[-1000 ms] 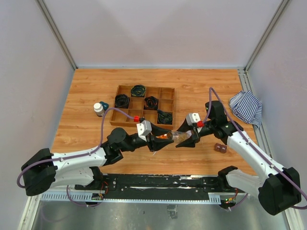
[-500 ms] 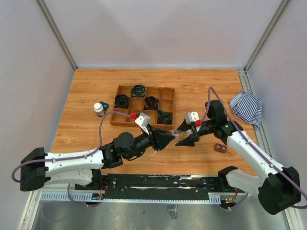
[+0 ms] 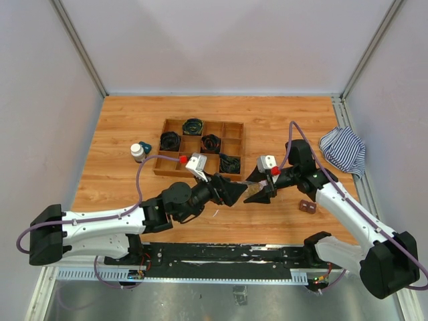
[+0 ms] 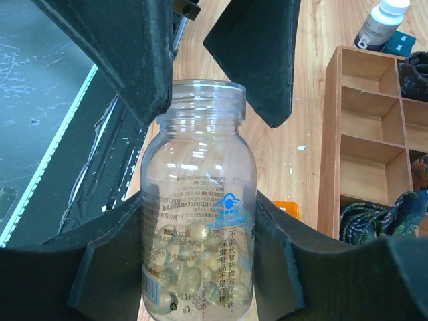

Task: Sort the pills into containers
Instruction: Unscrew the lid of the pill bottle.

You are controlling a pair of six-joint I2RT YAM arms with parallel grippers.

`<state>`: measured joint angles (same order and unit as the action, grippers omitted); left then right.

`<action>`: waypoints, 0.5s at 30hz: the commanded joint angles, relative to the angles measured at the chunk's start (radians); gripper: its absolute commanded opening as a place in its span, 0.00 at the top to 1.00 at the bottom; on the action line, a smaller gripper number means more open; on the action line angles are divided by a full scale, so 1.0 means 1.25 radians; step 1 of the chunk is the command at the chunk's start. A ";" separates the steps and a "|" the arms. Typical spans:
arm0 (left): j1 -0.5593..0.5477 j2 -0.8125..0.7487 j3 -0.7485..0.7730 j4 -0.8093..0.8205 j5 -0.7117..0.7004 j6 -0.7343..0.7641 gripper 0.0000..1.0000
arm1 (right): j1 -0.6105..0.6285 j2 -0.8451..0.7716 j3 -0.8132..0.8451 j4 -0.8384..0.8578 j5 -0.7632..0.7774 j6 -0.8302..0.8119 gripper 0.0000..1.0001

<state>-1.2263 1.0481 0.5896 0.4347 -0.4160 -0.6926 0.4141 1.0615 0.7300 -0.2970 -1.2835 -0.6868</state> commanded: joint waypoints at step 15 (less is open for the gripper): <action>-0.001 -0.229 -0.106 0.003 0.313 0.622 0.01 | 0.003 -0.013 0.014 -0.004 -0.045 0.004 0.99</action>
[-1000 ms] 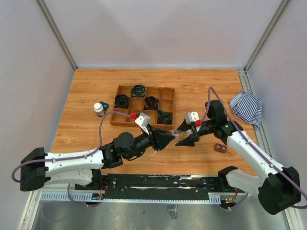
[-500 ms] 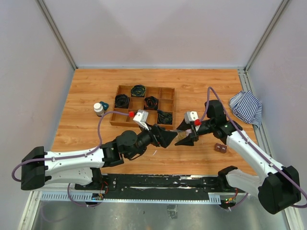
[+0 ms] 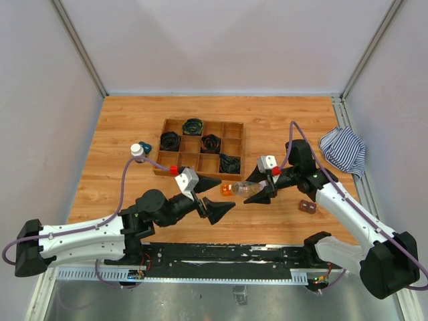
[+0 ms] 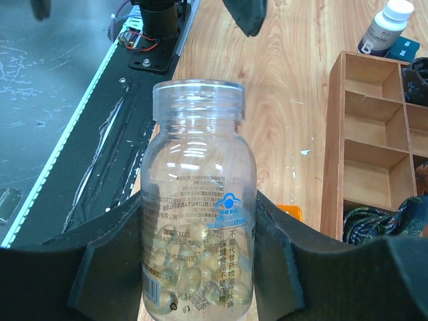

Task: Sort the pills into containers
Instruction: Unscrew the lid of the pill bottle.

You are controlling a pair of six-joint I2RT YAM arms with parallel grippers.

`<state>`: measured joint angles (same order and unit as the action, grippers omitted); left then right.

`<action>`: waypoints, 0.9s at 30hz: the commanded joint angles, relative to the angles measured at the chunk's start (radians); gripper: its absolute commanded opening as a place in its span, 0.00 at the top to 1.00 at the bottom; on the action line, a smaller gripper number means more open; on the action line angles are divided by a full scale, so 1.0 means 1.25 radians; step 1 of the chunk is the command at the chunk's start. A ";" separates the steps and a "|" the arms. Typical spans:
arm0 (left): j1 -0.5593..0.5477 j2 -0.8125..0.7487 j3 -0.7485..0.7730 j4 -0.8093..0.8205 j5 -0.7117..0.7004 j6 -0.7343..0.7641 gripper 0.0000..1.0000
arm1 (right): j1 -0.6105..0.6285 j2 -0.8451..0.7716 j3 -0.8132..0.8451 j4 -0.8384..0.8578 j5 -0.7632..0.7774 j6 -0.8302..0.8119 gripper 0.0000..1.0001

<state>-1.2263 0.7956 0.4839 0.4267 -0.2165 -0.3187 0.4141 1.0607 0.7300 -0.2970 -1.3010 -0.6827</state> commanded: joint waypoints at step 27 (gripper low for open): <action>0.171 0.162 0.004 0.214 0.468 0.512 0.24 | 0.003 -0.013 0.010 -0.003 -0.042 -0.004 0.99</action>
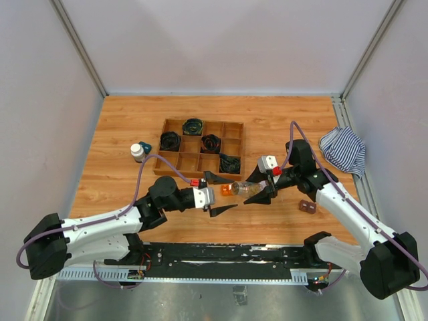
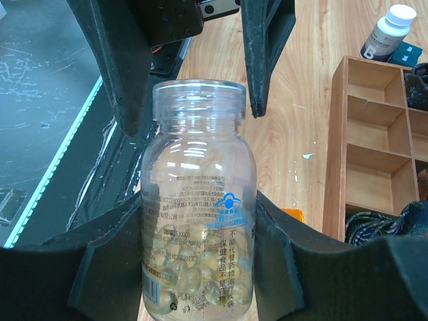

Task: Sort the pills into containers
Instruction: Unscrew the lid of the pill bottle.

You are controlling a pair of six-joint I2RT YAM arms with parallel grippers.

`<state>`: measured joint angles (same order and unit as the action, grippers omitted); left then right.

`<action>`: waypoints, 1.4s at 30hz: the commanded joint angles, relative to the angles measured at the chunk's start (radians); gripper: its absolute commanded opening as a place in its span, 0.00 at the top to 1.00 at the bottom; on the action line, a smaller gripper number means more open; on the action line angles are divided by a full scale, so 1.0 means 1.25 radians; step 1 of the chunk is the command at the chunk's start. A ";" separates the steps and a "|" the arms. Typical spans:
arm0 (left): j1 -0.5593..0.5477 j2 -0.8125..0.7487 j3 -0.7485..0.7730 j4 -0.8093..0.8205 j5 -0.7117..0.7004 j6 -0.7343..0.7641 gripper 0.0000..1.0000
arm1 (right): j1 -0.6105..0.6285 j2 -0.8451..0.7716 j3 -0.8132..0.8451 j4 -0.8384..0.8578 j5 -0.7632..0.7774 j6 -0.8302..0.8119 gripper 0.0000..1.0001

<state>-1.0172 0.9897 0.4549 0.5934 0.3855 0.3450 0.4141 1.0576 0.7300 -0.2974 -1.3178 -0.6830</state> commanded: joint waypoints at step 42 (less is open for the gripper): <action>0.005 0.033 0.035 0.121 0.023 -0.148 0.89 | 0.003 -0.013 0.009 -0.004 -0.025 -0.003 0.99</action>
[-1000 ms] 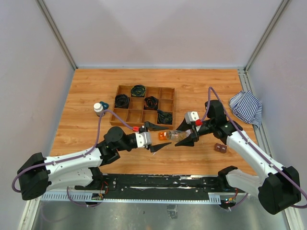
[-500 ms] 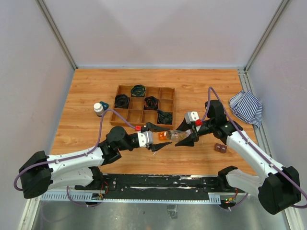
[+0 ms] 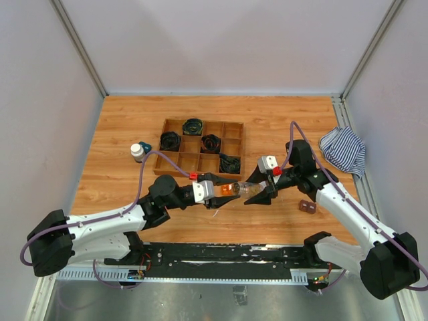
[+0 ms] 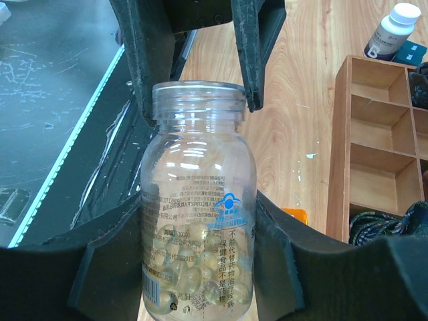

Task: Sort the pills into containers
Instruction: Unscrew the lid of the pill bottle, then place the lid of the pill bottle at the center of the board.

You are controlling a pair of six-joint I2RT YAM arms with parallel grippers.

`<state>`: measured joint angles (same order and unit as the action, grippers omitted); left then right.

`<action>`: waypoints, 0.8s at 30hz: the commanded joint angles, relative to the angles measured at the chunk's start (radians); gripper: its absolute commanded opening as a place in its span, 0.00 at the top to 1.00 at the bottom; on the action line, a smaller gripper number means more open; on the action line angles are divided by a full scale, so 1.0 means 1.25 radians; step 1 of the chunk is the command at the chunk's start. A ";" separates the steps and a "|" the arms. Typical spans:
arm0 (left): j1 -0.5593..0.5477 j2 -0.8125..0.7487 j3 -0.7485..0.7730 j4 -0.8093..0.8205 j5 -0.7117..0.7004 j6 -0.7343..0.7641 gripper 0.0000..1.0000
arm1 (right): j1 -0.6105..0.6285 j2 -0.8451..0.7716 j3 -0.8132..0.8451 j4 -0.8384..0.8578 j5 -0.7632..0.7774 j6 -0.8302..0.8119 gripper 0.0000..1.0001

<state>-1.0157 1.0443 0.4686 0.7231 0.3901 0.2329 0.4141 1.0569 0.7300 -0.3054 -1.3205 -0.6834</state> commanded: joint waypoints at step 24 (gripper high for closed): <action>-0.173 -0.027 0.070 -0.083 -0.708 -0.654 1.00 | -0.007 -0.009 0.012 0.007 -0.012 0.011 0.99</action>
<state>-1.2312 1.0187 0.4995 0.6384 -0.3061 -0.4374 0.4046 1.0508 0.7300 -0.2962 -1.3132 -0.6781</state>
